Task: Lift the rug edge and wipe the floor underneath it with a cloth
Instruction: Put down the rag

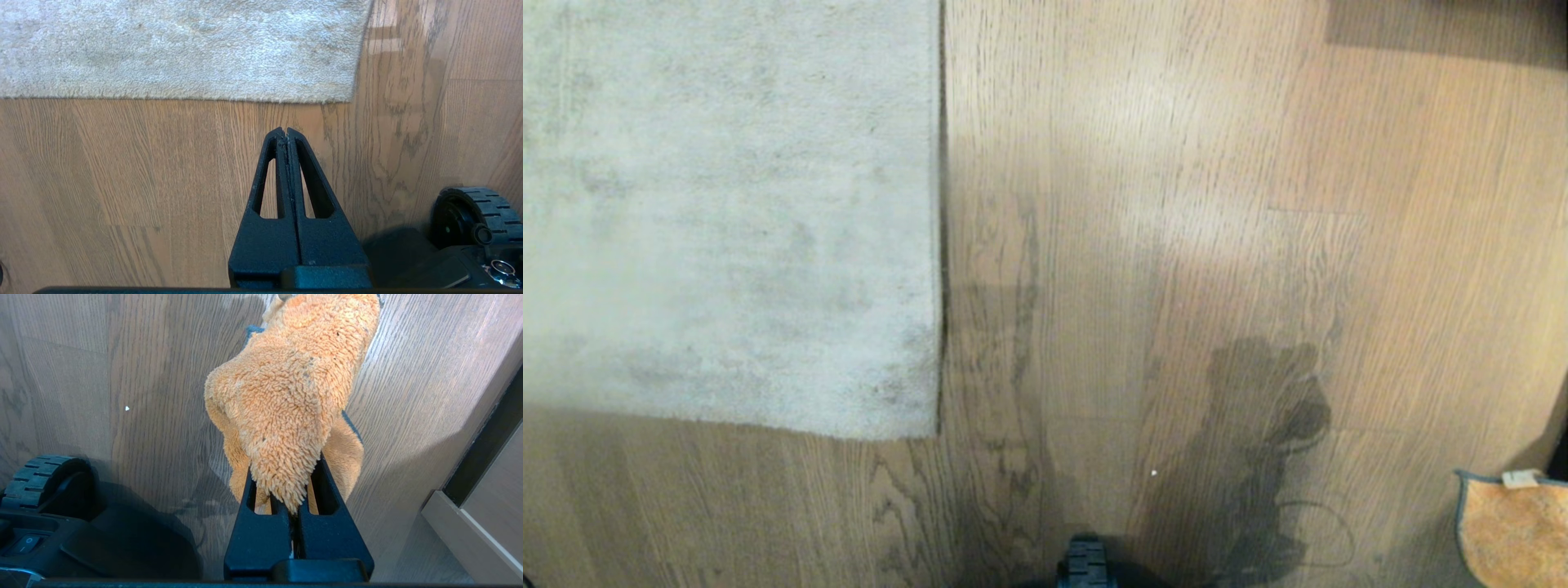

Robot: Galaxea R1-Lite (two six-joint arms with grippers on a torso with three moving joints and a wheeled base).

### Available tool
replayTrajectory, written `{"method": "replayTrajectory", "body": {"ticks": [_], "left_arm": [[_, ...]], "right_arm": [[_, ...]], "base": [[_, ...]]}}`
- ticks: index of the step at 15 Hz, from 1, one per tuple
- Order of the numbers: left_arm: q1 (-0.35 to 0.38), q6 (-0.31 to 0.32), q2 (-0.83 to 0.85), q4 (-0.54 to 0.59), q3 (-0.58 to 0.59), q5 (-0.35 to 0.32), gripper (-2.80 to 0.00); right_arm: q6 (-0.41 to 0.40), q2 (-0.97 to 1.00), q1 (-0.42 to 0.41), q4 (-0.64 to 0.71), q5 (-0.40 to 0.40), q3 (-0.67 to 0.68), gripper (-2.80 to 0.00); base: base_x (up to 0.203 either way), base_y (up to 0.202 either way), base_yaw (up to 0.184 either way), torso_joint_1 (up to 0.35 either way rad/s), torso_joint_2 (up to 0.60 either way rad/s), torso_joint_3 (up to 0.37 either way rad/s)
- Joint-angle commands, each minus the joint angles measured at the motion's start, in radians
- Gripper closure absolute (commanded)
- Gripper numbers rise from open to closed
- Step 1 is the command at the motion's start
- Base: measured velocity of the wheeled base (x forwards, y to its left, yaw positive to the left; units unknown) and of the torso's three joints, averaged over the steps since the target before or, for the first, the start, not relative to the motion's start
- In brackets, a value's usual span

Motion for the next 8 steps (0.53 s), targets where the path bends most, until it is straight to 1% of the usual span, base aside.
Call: {"method": "replayTrajectory", "body": {"ticks": [1,3,8], "left_arm": [[0.000,0.000,0.000,0.000,0.000,0.000,0.00],[0.000,0.001,0.000,0.000,0.000,0.000,0.00],[0.000,0.001,0.000,0.000,0.000,0.000,0.00]], "right_arm": [[-0.001,0.001,0.000,0.000,0.001,0.000,0.00],[0.000,0.001,0.000,-0.002,0.030,0.000,0.00],[-0.005,0.028,0.003,0.003,0.035,-0.012,0.00]], "base": [[0.000,0.000,0.000,0.000,0.00,0.000],[0.000,0.000,0.000,0.000,0.00,0.000],[0.000,0.000,0.000,0.000,0.00,0.000]]}}
